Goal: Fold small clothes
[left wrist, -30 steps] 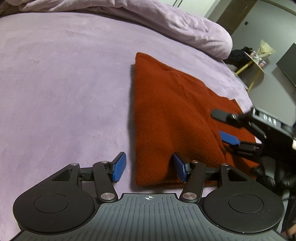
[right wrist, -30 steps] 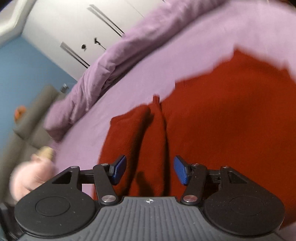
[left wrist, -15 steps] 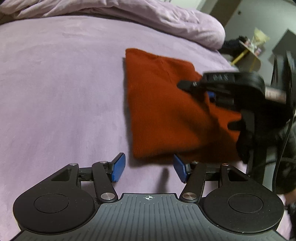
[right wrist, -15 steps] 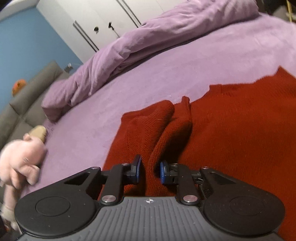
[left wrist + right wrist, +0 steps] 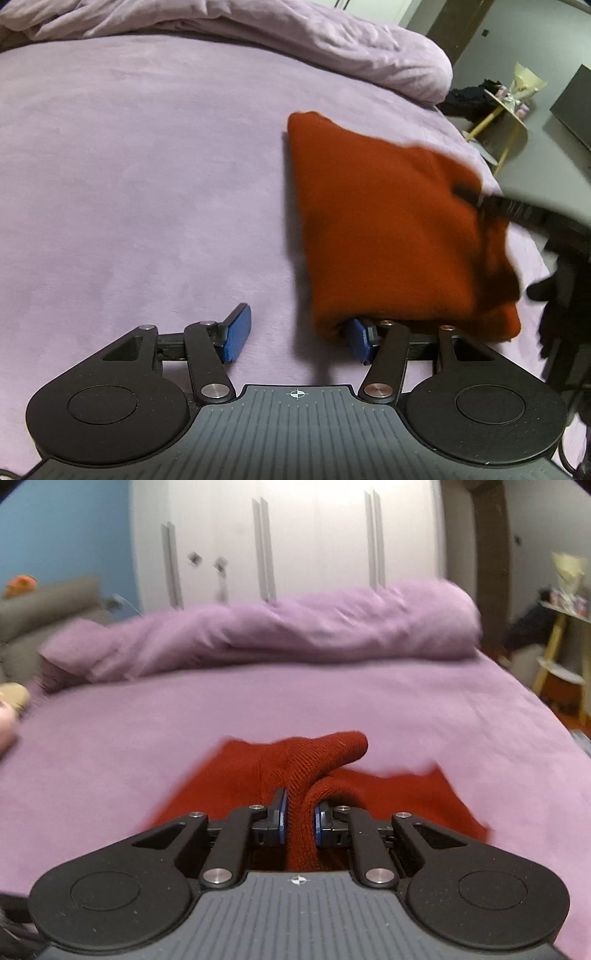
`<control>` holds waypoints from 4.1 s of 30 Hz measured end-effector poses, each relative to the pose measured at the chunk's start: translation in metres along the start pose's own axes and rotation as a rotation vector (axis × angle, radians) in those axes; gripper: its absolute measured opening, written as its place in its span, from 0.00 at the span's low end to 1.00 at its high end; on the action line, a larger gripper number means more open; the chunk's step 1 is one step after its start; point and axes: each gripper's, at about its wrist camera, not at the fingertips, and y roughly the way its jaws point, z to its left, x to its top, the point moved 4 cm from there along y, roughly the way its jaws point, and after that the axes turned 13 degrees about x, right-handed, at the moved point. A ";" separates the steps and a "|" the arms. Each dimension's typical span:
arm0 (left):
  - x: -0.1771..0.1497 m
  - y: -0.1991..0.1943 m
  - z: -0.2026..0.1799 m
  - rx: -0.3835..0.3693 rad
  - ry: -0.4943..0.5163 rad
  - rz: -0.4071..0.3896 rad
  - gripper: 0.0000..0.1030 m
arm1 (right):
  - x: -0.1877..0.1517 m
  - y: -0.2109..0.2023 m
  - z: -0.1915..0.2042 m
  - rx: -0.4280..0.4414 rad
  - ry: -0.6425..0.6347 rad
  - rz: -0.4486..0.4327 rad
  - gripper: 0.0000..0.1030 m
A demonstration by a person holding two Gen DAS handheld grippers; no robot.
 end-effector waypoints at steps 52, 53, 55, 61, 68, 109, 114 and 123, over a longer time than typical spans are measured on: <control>0.000 -0.021 -0.046 0.027 0.111 -0.034 0.65 | -0.037 -0.050 -0.090 -0.157 0.149 -0.028 0.50; 0.002 -0.023 -0.044 0.016 0.099 -0.043 0.65 | -0.042 -0.064 -0.093 -0.137 0.220 -0.049 0.55; 0.007 -0.027 -0.043 -0.006 0.068 -0.049 0.65 | -0.061 -0.087 -0.101 -0.063 0.354 -0.056 0.56; 0.012 -0.028 -0.051 -0.056 0.032 -0.020 0.65 | -0.098 -0.094 -0.103 0.099 0.601 -0.057 0.49; 0.012 -0.034 -0.048 -0.053 0.023 -0.015 0.65 | -0.111 -0.068 -0.104 0.123 0.798 -0.074 0.10; 0.108 0.106 -0.124 0.088 0.092 -0.182 0.78 | -0.016 0.061 -0.128 -0.084 0.178 -0.106 0.27; 0.101 0.118 -0.114 0.061 0.002 -0.203 0.82 | -0.030 0.058 -0.125 -0.109 0.104 -0.177 0.27; 0.098 0.066 -0.081 -0.070 0.103 -0.064 0.82 | -0.023 -0.001 -0.141 -0.002 0.273 -0.073 0.41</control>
